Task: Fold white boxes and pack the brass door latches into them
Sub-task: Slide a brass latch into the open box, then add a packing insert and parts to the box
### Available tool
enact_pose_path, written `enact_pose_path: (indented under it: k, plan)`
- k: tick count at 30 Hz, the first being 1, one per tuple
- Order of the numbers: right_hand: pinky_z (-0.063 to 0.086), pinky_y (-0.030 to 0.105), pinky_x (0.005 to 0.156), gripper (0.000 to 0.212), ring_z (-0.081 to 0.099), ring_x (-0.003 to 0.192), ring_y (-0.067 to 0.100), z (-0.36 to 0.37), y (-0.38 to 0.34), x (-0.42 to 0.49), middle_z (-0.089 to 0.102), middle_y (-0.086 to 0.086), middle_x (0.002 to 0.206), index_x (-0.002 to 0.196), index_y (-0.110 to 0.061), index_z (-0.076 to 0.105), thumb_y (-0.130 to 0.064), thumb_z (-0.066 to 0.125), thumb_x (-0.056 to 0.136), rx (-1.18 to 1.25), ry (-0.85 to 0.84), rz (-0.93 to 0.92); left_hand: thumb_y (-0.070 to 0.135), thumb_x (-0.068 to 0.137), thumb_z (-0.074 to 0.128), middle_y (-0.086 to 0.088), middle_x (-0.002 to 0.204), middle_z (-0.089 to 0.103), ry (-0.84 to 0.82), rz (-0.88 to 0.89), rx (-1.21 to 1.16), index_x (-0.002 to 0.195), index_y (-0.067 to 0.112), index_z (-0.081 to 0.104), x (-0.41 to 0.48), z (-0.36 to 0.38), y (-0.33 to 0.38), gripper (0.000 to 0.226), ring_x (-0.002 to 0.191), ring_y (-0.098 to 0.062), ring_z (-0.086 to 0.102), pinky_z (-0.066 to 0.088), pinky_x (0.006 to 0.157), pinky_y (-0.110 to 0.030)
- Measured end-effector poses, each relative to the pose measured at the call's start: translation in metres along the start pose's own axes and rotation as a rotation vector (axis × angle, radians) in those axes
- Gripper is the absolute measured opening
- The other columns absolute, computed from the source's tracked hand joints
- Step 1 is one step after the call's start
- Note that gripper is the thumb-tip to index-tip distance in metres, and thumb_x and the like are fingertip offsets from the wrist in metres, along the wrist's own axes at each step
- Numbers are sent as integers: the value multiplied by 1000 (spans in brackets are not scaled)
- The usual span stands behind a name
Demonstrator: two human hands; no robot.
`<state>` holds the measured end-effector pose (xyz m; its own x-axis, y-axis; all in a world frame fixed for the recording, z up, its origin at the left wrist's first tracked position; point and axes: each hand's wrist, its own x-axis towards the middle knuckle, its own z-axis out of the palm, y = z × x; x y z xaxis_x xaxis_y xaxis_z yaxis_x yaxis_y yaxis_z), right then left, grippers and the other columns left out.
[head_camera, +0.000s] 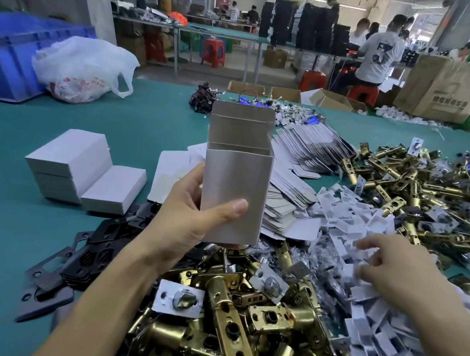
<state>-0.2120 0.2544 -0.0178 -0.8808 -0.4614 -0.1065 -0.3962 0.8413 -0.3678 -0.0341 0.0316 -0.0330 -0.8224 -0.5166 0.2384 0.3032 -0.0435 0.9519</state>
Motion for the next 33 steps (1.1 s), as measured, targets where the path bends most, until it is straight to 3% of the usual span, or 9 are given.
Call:
enact_pose_path:
  k: [3, 5, 12, 15, 18, 22, 24, 28, 33]
  plan:
    - [53, 38, 76, 62, 58, 79, 22, -5, -9, -3, 62, 2, 77, 148, -17, 41, -16, 68, 92, 52, 81, -104, 19, 72, 87, 1, 102, 78, 7, 19, 72, 115, 26, 65, 1, 3, 0, 49, 91, -12, 74, 60, 70, -25]
    - [48, 33, 63, 55, 52, 64, 16, -13, -18, -6, 56, 5, 70, 146, -22, 46, -18, 64, 94, 127, 159, -214, 14, 76, 86, 3, 99, 78, -10, 33, 111, 117, 22, 62, 0, 5, 1, 48, 88, -10, 74, 59, 69, -24]
    - [49, 16, 48, 19, 67, 54, 12, -50, -74, -49, 71, 5, 74, 98, -27, 70, -28, 75, 79, 858, 301, -656, 20, 75, 80, -10, 107, 69, -50, 90, 290, 114, 27, 62, 0, 10, 2, 43, 93, -20, 70, 62, 79, -38]
    - [51, 17, 47, 10, 71, 58, 12, -55, -102, -54, 75, -1, 75, 92, -17, 70, -19, 76, 85, 836, 365, -800, 19, 77, 80, -5, 103, 71, -73, 97, 312, 116, 28, 62, -1, 10, 2, 43, 93, -22, 70, 62, 80, -40]
    - [53, 16, 57, 15, 72, 65, 5, -53, -119, -46, 76, -4, 75, 102, -16, 69, -14, 73, 88, 704, 288, -769, 20, 77, 80, -6, 106, 70, -63, 96, 311, 120, 26, 62, -1, 9, 2, 46, 95, -22, 70, 63, 78, -40]
    - [54, 37, 82, 10, 67, 90, 20, -47, -120, -30, 73, -5, 82, 101, -23, 74, -22, 68, 93, 358, 377, -702, 23, 77, 79, -5, 105, 71, -35, 82, 329, 119, 23, 61, 0, 6, 2, 46, 95, -22, 70, 63, 79, -42]
    - [52, 37, 80, 9, 61, 95, 27, -47, -121, -27, 70, -1, 82, 93, -25, 77, -27, 68, 93, 349, 428, -679, 23, 77, 79, -3, 104, 72, -28, 69, 352, 118, 25, 61, 0, 6, 1, 45, 94, -21, 70, 62, 80, -46]
    - [47, 25, 65, 12, 59, 80, 15, -48, -126, -21, 62, -7, 77, 86, -24, 77, -35, 72, 88, 339, 453, -670, 23, 78, 78, -2, 102, 72, -29, 56, 367, 119, 24, 61, 0, 5, 1, 44, 93, -21, 70, 61, 80, -48]
    - [54, 41, 71, 15, 59, 75, 15, -49, -130, -19, 64, -4, 81, 86, -23, 78, -38, 74, 86, 250, 425, -659, 22, 77, 78, -4, 100, 72, -23, 64, 358, 117, 21, 61, 0, 7, 3, 43, 91, -23, 70, 61, 80, -48]
